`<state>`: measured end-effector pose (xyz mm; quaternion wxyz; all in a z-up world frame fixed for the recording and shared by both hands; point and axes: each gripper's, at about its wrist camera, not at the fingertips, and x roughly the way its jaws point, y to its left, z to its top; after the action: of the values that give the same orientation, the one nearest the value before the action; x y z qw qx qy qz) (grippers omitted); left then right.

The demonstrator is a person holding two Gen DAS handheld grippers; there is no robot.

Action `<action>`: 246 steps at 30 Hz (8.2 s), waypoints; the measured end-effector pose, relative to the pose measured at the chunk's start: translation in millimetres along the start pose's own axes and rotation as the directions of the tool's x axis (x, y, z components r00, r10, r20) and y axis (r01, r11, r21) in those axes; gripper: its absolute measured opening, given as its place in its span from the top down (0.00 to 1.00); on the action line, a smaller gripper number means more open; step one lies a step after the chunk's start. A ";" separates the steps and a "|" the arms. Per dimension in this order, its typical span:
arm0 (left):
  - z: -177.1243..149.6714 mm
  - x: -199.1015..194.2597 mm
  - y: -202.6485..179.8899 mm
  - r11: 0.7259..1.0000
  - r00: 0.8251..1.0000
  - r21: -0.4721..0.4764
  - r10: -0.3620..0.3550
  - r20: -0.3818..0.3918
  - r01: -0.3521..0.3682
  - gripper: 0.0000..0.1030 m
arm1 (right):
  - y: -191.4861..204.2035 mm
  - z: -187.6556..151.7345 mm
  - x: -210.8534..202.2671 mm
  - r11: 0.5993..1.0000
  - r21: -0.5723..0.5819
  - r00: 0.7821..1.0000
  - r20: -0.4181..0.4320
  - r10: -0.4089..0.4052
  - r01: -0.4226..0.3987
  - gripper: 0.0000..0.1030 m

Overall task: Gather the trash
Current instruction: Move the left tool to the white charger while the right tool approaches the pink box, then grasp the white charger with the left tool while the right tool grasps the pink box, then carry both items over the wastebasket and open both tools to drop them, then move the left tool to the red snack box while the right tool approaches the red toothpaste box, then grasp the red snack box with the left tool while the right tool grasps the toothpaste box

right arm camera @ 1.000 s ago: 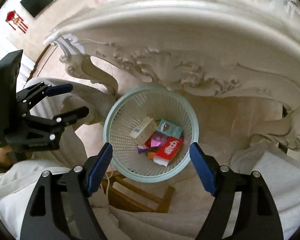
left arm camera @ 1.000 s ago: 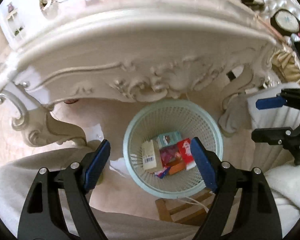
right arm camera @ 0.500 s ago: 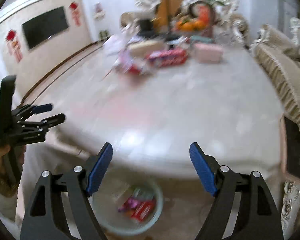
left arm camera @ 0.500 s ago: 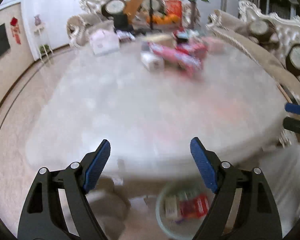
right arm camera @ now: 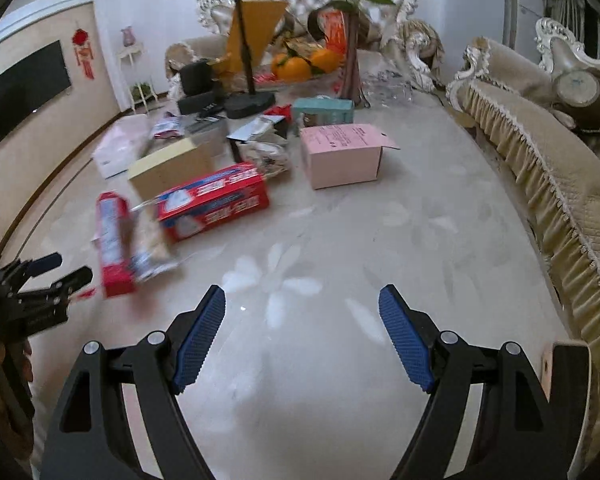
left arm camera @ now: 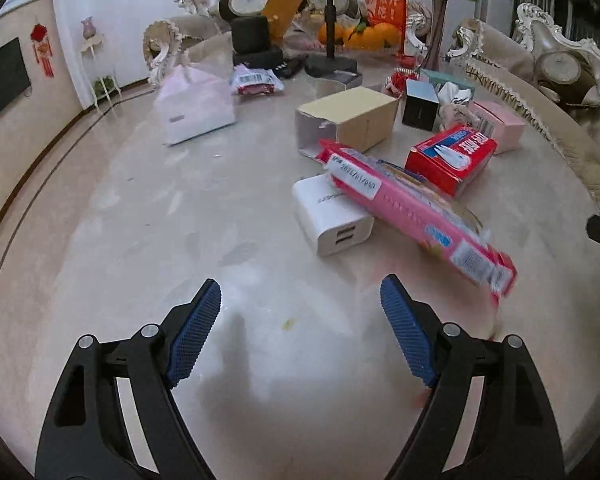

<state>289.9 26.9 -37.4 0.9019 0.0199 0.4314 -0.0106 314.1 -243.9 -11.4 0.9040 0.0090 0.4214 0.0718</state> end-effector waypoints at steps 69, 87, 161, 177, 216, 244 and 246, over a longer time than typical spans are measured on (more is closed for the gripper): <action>30.1 32.5 11.6 0.998 0.999 -0.055 -0.008 -0.045 0.006 0.61 | -25.0 64.6 46.4 0.997 0.026 0.997 0.031 0.074 -0.075 0.17; -66.9 -53.8 51.1 0.999 1.000 -0.032 -0.027 0.006 0.027 0.62 | 23.9 -56.9 -57.6 0.981 -0.058 0.981 0.046 0.188 -0.186 0.17; -7.4 -28.9 -43.7 0.862 0.999 -0.505 0.007 -0.054 -0.033 0.25 | 32.6 -19.2 -55.9 0.990 -0.129 0.989 0.129 0.077 -0.060 0.10; -14.0 -9.3 -62.6 0.931 0.983 -0.314 0.171 -0.068 -0.184 0.24 | 76.2 93.2 70.3 0.991 -0.132 0.999 -0.013 0.034 -0.035 0.10; -26.5 -17.7 12.2 0.971 0.997 -0.235 0.038 -0.072 -0.054 0.19 | 102.2 56.3 76.2 0.935 0.216 0.959 -0.108 -0.262 0.280 0.10; -23.9 -13.3 -0.3 0.954 0.982 -0.259 0.120 -0.142 -0.154 0.19 | 45.6 30.8 71.6 0.983 -0.156 0.981 -0.157 -0.117 0.092 0.10; -21.4 -10.7 -5.4 0.932 0.968 -0.287 0.176 -0.176 -0.222 0.19 | 42.2 30.0 71.2 0.986 -0.152 0.983 -0.159 -0.093 0.068 0.11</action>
<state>266.4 22.5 -42.6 0.8561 -0.0748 0.4891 0.1490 377.0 -191.0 -43.0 0.8662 -0.0803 0.4887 0.0661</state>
